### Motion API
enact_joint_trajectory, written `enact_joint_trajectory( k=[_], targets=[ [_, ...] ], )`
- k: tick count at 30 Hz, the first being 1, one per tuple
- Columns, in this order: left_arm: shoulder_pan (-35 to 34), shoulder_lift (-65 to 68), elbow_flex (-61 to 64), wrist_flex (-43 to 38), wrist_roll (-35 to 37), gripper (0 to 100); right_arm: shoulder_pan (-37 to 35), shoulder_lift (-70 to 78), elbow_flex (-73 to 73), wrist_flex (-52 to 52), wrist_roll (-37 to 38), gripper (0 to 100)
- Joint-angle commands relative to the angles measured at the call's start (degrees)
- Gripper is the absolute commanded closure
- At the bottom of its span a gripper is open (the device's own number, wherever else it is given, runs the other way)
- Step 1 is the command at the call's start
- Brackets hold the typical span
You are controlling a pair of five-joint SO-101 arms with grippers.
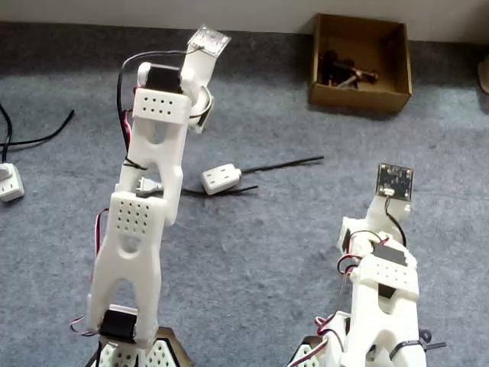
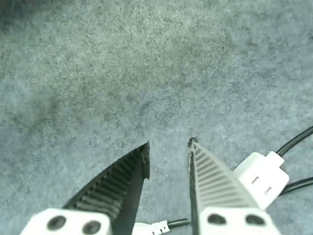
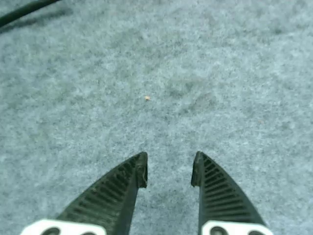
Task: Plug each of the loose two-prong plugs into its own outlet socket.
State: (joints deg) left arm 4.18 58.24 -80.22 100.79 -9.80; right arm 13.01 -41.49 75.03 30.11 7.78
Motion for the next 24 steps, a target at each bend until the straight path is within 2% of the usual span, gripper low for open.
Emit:
enact_joint_trajectory(
  k=[1,5,17,24],
  targets=[
    [1.4,-7.4,3.7,0.2,0.8,87,-0.5,-1.1,-0.2,-1.1,0.7,84.6],
    [1.9,-6.1,7.3,0.1,0.8,87,-0.5,-1.1,-0.2,-1.1,0.7,84.6],
    [1.6,3.9,2.7,-4.9,4.1,87,-0.5,-1.1,-0.2,-1.1,0.7,84.6],
    [1.4,10.4,-7.1,-4.7,12.9,87,-0.5,-1.1,-0.2,-1.1,0.7,84.6]
  ],
)
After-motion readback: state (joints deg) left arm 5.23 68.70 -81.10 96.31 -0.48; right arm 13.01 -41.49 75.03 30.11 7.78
